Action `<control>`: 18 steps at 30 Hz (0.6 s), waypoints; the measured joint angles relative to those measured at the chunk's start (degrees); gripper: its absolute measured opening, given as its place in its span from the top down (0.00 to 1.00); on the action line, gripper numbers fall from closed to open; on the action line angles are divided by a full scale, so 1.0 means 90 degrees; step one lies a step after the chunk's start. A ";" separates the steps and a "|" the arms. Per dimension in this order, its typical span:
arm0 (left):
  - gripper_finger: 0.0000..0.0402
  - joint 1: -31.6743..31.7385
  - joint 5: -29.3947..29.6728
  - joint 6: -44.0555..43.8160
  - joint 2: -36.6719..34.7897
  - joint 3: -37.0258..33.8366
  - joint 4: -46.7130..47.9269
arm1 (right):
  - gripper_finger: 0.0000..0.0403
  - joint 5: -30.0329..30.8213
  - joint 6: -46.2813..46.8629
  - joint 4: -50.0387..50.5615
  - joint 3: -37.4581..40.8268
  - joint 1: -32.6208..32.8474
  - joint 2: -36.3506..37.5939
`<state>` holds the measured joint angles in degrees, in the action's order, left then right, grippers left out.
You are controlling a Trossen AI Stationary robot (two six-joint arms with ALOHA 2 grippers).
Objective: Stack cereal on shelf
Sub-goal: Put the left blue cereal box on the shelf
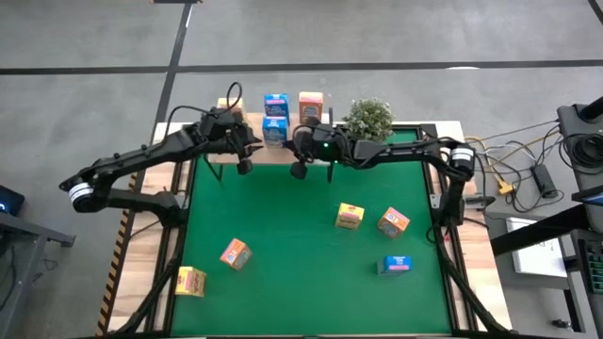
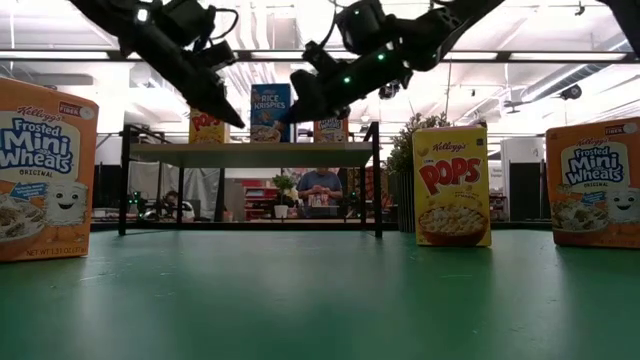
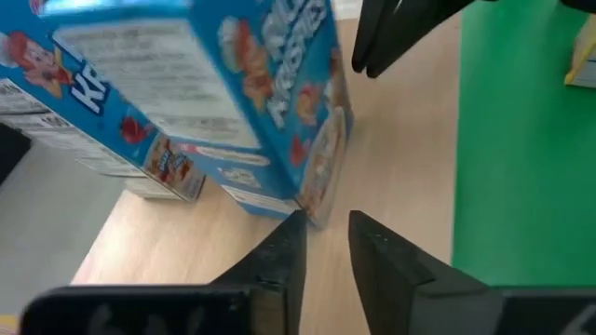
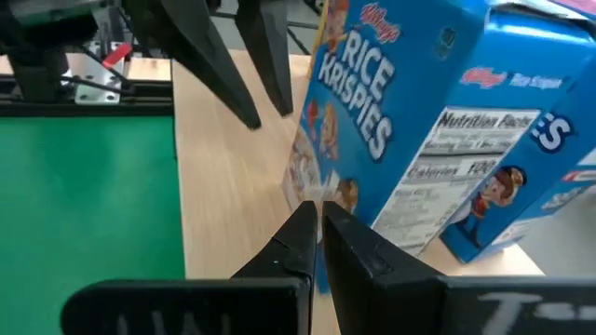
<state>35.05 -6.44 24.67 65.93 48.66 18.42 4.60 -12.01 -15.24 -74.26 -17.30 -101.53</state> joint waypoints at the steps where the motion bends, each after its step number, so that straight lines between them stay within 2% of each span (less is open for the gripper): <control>1: 0.86 0.0000 0.0001 0.0002 0.0050 0.0000 -0.0055 | 0.97 0.0004 0.0002 0.0006 -0.0050 -0.0003 -0.0041; 6: 0.90 0.0005 0.0148 0.0012 0.0250 0.0000 -0.0236 | 0.97 0.0012 0.0000 0.0078 -0.0126 -0.0031 -0.0108; 18: 0.91 0.0015 0.0168 0.0011 0.0480 0.0039 -0.0479 | 0.97 0.0228 -0.0010 0.0189 -0.0129 -0.0071 -0.0103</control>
<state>35.18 -4.93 24.76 70.24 49.01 14.11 6.66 -12.10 -13.54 -75.42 -17.94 -102.45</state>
